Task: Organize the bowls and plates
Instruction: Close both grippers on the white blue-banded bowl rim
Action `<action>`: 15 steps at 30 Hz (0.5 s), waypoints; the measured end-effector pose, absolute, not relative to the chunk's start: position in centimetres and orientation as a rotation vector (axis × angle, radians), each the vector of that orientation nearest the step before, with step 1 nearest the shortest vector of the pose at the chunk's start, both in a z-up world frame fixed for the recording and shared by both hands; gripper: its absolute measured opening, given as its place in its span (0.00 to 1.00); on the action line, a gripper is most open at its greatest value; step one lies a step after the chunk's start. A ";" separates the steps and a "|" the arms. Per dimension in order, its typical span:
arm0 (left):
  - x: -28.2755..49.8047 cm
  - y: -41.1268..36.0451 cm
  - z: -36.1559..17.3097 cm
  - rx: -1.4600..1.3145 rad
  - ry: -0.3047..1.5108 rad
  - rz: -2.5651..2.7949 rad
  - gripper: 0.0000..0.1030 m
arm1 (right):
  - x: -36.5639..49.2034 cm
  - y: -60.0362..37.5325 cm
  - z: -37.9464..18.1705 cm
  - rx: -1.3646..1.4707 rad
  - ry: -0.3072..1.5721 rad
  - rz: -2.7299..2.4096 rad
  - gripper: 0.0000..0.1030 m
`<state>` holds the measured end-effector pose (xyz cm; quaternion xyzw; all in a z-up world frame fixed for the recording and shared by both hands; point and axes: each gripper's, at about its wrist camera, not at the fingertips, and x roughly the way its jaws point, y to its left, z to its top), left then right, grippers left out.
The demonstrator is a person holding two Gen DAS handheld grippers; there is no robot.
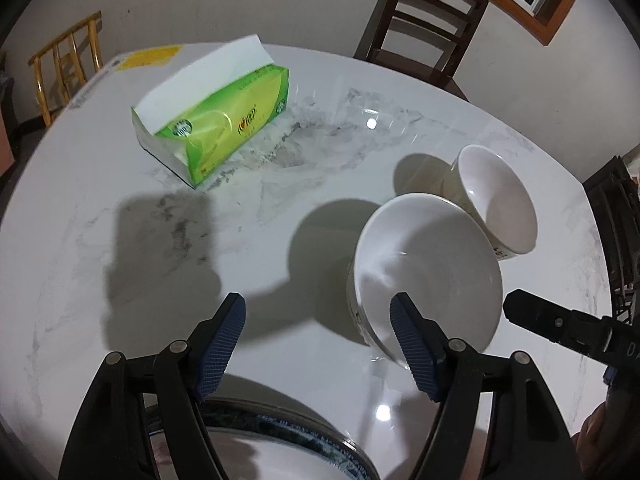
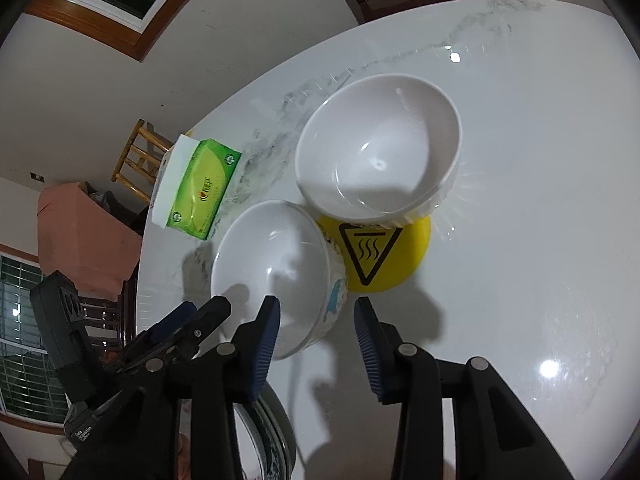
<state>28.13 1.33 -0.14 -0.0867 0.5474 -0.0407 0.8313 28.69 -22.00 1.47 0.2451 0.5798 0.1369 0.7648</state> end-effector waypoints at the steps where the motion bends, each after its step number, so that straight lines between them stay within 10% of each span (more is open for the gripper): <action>1: 28.3 1.4 -0.4 -0.206 1.170 -0.099 0.62 | 28.9 -22.0 1.3 0.532 1.264 0.296 0.32; 15: 29.1 0.2 -2.3 -0.255 1.206 -0.155 0.12 | 29.7 -21.4 0.2 0.534 1.278 0.314 0.12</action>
